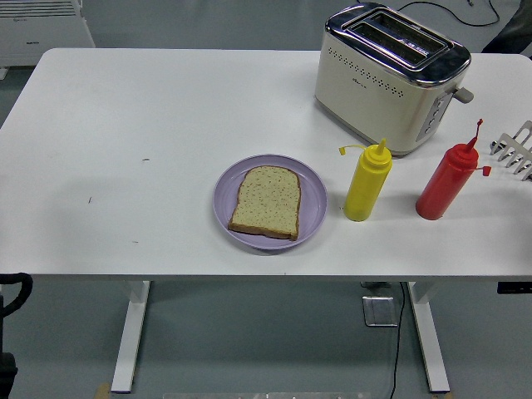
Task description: Pick up the cup,pour liquid into bread,place the cup on the desk
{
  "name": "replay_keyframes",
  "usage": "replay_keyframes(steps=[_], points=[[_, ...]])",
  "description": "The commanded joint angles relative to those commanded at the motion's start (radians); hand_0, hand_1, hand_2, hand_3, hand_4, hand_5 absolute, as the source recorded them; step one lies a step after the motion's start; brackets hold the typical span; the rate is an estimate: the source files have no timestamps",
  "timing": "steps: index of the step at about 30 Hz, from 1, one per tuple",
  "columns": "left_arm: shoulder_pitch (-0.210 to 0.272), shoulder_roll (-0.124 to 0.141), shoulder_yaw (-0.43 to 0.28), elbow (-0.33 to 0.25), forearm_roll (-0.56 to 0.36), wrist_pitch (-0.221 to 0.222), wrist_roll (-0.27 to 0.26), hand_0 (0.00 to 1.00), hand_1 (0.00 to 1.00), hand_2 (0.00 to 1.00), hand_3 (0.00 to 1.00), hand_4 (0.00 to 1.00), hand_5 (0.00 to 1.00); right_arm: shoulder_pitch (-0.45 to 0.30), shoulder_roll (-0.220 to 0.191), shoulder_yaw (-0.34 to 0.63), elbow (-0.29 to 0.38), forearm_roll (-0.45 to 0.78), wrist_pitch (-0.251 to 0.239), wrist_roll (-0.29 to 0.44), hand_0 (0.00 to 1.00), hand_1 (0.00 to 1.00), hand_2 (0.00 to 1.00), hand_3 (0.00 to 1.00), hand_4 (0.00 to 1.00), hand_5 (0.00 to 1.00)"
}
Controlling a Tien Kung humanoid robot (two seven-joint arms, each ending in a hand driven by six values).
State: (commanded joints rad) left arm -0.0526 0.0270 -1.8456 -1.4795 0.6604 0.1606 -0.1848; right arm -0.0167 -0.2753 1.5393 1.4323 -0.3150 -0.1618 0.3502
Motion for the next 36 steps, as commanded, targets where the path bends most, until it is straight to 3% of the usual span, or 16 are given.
replay_keyframes(steps=[36], points=[[-0.002,-0.001,0.002,0.001,0.001,0.000,0.001,0.721,0.735,0.729,0.664,0.638,0.998,0.000,0.002,0.003,0.003,-0.011,-0.001,0.011,0.787,0.751,0.777,0.812,0.633,0.379]])
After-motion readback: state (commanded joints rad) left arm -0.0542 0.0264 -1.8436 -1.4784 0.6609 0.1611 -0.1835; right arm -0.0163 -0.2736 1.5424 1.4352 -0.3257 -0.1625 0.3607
